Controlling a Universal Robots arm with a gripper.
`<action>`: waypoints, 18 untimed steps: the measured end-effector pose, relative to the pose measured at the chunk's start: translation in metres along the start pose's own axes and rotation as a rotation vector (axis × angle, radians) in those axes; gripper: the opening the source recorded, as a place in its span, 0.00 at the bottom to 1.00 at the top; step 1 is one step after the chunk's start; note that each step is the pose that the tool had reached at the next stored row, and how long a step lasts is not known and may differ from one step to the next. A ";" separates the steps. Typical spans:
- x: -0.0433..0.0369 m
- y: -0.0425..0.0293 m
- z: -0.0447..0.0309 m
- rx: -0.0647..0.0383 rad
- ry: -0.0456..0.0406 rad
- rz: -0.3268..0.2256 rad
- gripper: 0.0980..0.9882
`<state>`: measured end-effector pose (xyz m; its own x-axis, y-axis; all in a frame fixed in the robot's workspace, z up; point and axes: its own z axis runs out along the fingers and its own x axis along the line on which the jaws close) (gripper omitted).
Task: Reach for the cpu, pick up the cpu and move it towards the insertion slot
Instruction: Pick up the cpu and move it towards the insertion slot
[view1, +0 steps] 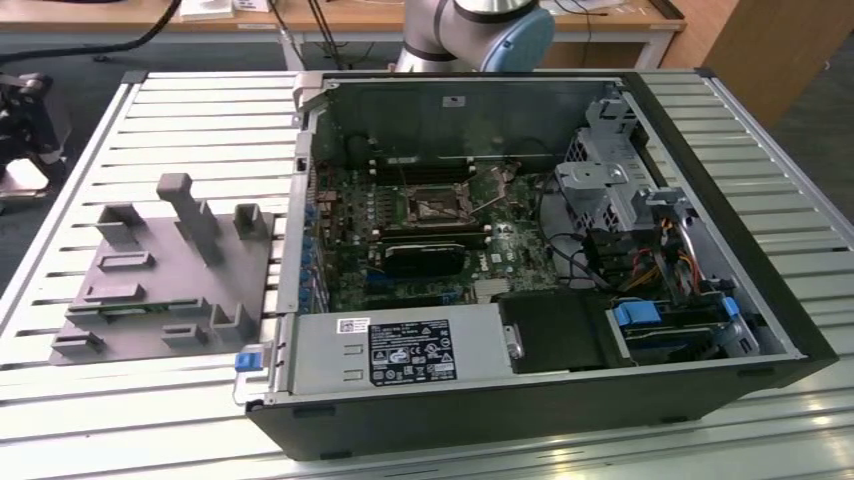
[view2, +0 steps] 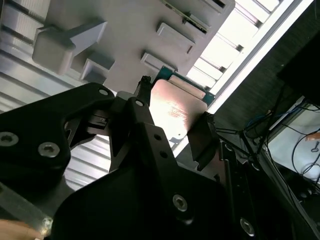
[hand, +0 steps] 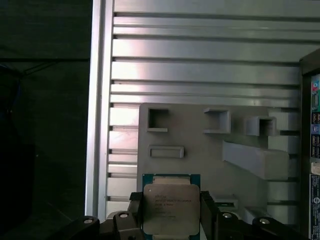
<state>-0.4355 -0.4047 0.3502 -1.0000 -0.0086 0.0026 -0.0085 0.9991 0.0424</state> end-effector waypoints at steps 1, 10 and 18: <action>0.0000 0.0002 -0.0045 0.000 0.0001 0.000 0.50; -0.0028 0.0015 -0.0329 0.000 -0.0011 0.002 0.50; -0.0283 0.0014 -0.0333 0.000 -0.0009 0.002 0.50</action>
<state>-0.4072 -0.4045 0.3834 -1.0000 -0.0068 0.0017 -0.0068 0.9991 0.0423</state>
